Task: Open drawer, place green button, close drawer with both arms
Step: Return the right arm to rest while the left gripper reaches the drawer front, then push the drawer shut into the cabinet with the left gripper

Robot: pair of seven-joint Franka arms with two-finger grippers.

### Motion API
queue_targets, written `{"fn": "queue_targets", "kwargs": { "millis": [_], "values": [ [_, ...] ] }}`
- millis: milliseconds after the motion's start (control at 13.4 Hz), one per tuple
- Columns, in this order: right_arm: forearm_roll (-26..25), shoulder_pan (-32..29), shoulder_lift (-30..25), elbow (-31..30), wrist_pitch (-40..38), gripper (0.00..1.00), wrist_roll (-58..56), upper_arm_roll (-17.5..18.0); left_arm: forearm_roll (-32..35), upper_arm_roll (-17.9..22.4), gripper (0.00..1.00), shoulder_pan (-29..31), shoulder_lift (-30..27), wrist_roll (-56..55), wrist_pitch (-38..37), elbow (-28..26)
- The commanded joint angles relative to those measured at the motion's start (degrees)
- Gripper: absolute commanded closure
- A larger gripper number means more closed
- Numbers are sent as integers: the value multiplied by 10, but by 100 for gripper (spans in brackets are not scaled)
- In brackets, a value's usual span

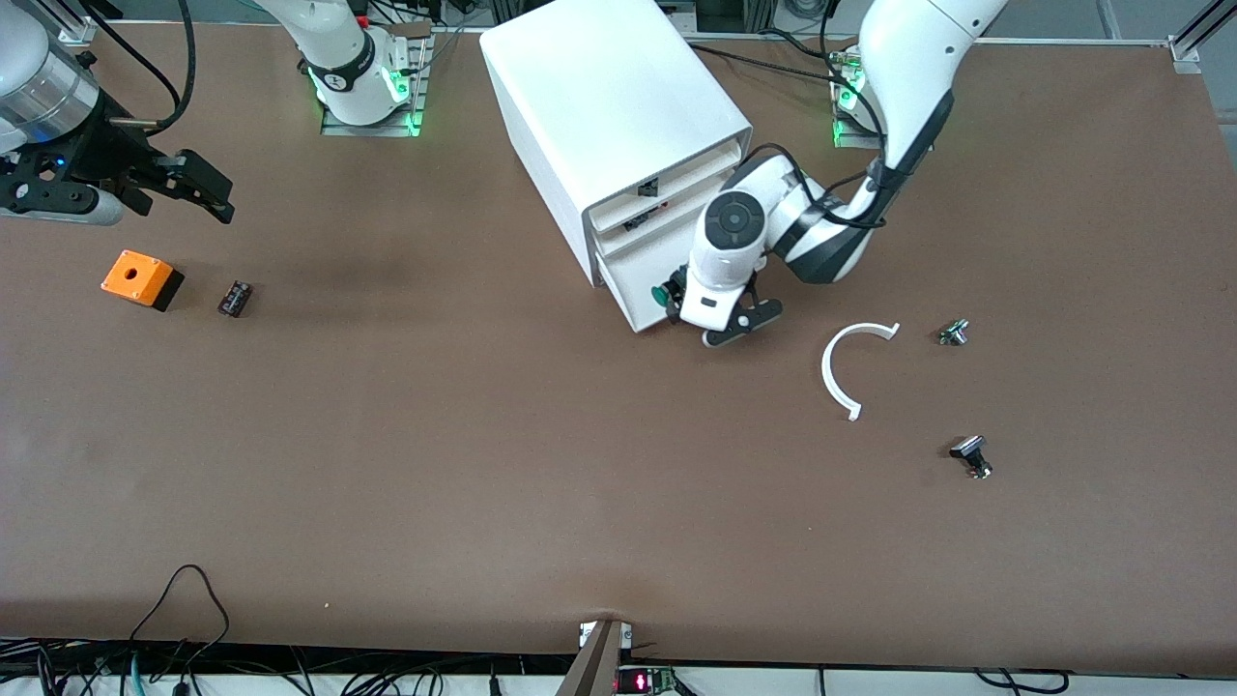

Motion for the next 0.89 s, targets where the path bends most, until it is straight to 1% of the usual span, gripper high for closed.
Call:
{"fn": "queue_targets", "kwargs": {
  "millis": [0, 223, 298, 447, 670, 819],
  "values": [
    [9, 9, 0, 3, 3, 0, -1, -4, 7, -26, 1, 9, -8, -7, 0, -10],
    [9, 10, 0, 6, 0, 0, -8, -4, 5, -79, 1, 37, -2, -3, -19, -12],
    [9, 10, -1, 6, -1, 0, -8, -5, 5, -86, 1, 37, 9, -2, -19, -12],
    [3, 10, -2, 7, 0, 0, -9, -4, 5, -107, 1, 39, 13, -4, -21, -14],
    [1, 10, 1, 6, 1, 0, -30, -5, 4, -115, 1, 31, 15, -3, -31, -14],
    [2, 10, 1, 6, 3, 0, -29, -5, 4, -132, 1, 38, 23, -3, -33, -14]
  ]
}}
